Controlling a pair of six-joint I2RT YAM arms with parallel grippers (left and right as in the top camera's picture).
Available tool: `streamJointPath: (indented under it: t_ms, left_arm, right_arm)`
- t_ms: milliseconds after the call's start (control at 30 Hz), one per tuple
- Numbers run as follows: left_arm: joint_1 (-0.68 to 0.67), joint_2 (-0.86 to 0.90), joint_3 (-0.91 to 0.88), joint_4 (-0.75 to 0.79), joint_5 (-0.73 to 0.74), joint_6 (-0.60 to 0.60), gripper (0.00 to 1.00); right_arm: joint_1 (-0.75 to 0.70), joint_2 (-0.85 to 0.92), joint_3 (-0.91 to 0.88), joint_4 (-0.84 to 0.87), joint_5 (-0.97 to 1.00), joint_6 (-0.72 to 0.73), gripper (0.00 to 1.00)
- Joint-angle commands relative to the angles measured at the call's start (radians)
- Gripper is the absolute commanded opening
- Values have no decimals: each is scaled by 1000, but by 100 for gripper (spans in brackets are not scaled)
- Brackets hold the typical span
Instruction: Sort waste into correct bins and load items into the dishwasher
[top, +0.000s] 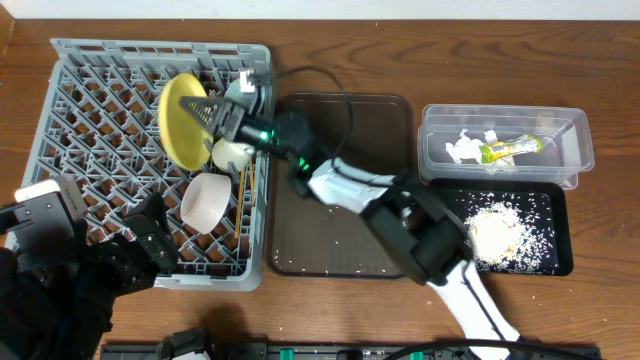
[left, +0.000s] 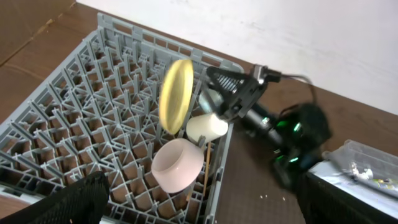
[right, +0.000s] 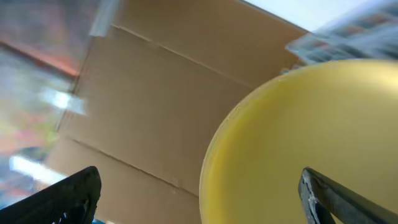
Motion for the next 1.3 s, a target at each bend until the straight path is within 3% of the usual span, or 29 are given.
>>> streamJointPath:
  t_ms: [0, 133, 267, 333, 467, 567, 667, 800, 1267]
  left_arm:
    - [2, 0, 5, 3, -5, -9, 97]
    - [2, 0, 5, 3, -5, -9, 97]
    - [2, 0, 5, 3, -5, -9, 97]
    - [2, 0, 5, 3, -6, -9, 97]
    - [2, 0, 5, 3, -5, -9, 97]
    - [2, 0, 5, 3, -6, -9, 97]
    - [2, 0, 5, 3, -5, -9, 97]
    - [2, 0, 5, 3, -5, -9, 97]
    - [2, 0, 5, 3, -5, -9, 97]
  right_arm:
    - [-67, -151, 1, -184, -126, -168, 99]
    - [-117, -323, 1, -482, -159, -391, 99]
    - [-186, -489, 1, -912, -134, -686, 99]
    - [-229, -550, 1, -1179, -14, -857, 99]
    - [-315, -604, 1, -1665, 421, -1113, 99]
    - [-357, -595, 1, -1855, 515, -1242, 99]
    - [-385, -584, 1, -2024, 536, -1263, 99]
    - [-394, -583, 1, -2135, 535, -1263, 99]
    - [-391, -583, 0, -2137, 535, -1263, 99]
